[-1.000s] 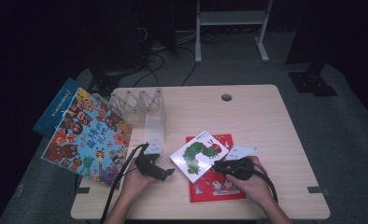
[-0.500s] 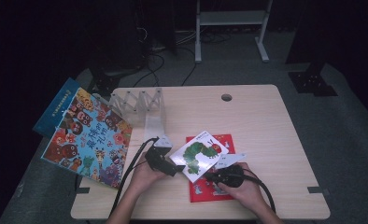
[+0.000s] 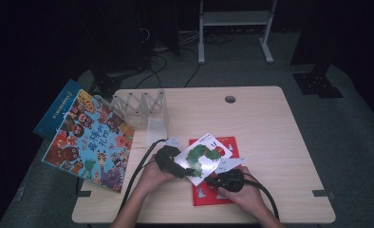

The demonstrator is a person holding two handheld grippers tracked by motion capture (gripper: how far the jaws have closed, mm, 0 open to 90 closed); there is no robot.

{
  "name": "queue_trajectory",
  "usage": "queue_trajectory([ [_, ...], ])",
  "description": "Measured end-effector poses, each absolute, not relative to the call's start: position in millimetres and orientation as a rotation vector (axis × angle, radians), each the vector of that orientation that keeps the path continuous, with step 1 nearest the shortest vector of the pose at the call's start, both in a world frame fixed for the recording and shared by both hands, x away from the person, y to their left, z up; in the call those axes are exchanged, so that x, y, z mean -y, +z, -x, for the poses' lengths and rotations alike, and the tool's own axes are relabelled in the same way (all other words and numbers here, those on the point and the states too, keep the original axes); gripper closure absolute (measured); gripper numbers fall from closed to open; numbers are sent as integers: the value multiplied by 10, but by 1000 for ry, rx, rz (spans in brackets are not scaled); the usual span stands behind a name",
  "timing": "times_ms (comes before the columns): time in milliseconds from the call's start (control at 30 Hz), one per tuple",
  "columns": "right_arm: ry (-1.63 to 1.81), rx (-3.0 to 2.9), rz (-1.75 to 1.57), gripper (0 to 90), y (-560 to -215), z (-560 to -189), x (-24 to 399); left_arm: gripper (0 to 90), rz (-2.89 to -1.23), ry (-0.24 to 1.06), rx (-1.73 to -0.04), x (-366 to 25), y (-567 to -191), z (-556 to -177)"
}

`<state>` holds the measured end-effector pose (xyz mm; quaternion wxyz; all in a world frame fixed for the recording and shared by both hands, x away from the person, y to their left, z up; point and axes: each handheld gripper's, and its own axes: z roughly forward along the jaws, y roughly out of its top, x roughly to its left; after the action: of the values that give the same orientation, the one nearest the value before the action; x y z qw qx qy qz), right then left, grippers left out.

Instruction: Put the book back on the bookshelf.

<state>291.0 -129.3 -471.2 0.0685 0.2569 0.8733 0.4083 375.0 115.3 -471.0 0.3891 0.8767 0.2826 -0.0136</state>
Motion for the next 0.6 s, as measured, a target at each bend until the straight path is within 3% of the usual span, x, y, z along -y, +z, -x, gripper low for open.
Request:
queue_trajectory([
  [600, 1241, -2637, -752, 893, -4719, -2864, 1200, 0, -2303, -61, -764, -1090, -4648, -3806],
])
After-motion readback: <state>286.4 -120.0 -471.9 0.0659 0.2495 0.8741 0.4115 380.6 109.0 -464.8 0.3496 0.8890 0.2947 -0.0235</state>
